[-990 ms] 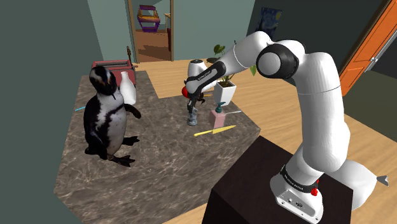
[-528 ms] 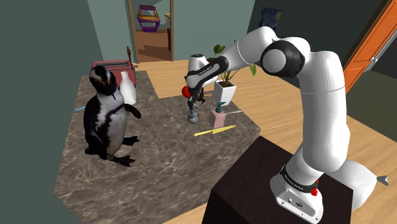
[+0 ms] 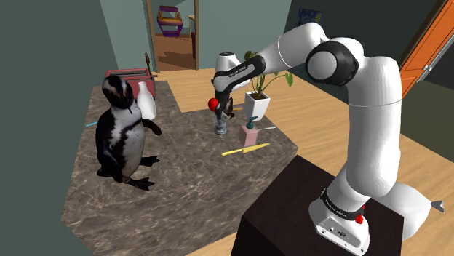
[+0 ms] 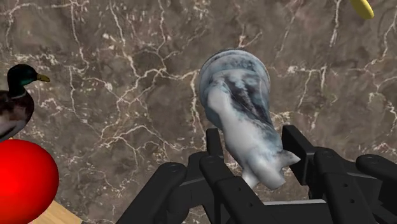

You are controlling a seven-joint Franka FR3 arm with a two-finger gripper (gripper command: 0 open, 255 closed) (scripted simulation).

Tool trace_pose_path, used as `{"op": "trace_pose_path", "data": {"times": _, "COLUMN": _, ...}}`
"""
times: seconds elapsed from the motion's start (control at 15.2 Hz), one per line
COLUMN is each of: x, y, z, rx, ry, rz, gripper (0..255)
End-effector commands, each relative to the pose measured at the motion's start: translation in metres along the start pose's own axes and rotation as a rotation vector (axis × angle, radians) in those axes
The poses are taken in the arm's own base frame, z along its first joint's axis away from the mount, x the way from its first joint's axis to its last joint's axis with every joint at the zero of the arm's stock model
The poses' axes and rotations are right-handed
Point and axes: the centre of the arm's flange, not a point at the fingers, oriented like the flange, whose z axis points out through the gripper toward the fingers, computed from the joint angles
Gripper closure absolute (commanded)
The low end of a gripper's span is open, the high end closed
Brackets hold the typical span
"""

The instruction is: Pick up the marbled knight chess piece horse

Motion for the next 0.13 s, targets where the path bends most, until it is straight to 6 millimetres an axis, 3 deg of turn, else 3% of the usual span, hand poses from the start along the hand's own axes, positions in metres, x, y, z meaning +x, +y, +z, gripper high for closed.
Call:
{"op": "trace_pose_path", "data": {"times": 0.0, "x": 0.0004, "y": 0.0002, "z": -0.0063, "rx": 0.000, "ry": 0.000, "rz": 0.000, "gripper": 255}}
{"op": "trace_pose_path", "data": {"times": 0.07, "x": 0.0004, "y": 0.0002, "z": -0.0063, "rx": 0.000, "ry": 0.000, "rz": 0.000, "gripper": 255}}
